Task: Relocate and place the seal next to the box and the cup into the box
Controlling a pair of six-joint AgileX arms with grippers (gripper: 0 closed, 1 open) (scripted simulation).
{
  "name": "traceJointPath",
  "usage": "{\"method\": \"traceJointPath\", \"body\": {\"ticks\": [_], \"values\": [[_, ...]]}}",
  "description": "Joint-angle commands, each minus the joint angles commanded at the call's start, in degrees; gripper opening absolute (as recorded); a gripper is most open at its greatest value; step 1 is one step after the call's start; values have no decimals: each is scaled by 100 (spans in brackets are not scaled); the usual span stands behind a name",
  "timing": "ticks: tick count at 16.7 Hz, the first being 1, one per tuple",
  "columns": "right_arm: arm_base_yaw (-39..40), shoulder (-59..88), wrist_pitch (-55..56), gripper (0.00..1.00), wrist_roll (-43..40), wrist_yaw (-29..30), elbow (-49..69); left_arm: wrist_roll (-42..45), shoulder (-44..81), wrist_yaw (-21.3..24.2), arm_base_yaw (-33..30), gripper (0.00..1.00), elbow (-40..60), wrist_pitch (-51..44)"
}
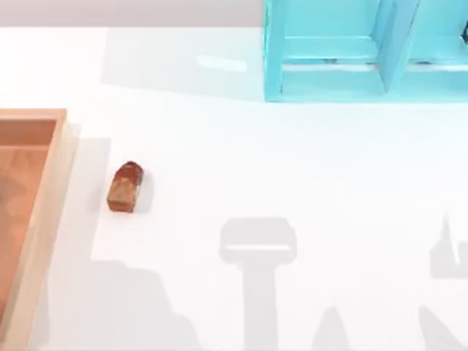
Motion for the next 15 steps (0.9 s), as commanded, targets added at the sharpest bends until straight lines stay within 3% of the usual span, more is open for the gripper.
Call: {"method": "traceJointPath", "body": {"ticks": [6,11,15], "values": [[0,0,0,100,0,0,0,-26,61,-264,-96,0,80,1312],[0,0,0,100,0,0,0,-104,90,-210,-196,0,-259,1431],[0,0,0,100,0,0,0,60,154,156,-162,0,-1134,1298]]}}
